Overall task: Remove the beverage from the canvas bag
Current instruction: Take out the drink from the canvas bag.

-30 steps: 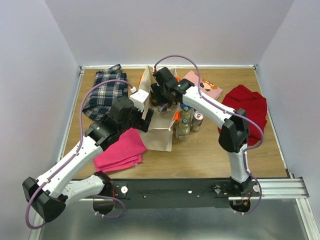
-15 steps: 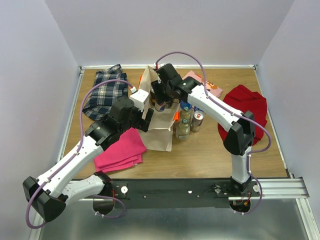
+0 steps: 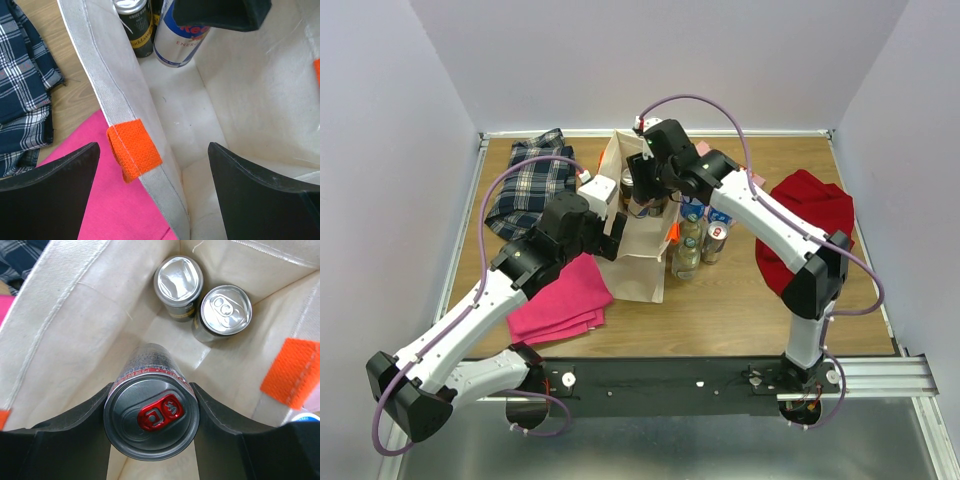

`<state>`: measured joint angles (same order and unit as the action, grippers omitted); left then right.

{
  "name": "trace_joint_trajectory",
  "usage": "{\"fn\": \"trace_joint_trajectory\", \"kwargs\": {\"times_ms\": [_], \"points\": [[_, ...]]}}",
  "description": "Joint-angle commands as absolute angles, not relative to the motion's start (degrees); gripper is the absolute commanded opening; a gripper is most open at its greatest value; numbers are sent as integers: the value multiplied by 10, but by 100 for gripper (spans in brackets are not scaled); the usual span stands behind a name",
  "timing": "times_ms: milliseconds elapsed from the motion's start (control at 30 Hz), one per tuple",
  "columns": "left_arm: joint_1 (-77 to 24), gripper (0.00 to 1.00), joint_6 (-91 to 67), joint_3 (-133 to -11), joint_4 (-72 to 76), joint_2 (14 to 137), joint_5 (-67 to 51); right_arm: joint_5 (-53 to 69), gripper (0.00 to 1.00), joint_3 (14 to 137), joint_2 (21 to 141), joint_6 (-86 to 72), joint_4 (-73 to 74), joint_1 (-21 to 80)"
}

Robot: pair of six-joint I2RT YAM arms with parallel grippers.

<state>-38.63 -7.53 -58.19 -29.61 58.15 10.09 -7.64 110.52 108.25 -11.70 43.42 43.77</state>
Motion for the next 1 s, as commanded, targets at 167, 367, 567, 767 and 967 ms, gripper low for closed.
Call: {"fn": "trace_joint_trajectory", "kwargs": {"times_ms": [167,367,567,767,967], "points": [[-386,99,-100,-611,-292,575,102,-45,1,1076,998,-126,421,439],[-386,99,-112,-614,-289,574,97,-40,1,1042,957,-138,407,439],[-386,99,-122,-618,-293,569,103,-37,1,1017,919,-150,395,439],[-386,99,-147,-616,-295,566,107,-37,1,1029,890,-164,404,439],[-386,99,-147,-622,-294,566,111,-48,1,1021,857,-167,399,439]]}}
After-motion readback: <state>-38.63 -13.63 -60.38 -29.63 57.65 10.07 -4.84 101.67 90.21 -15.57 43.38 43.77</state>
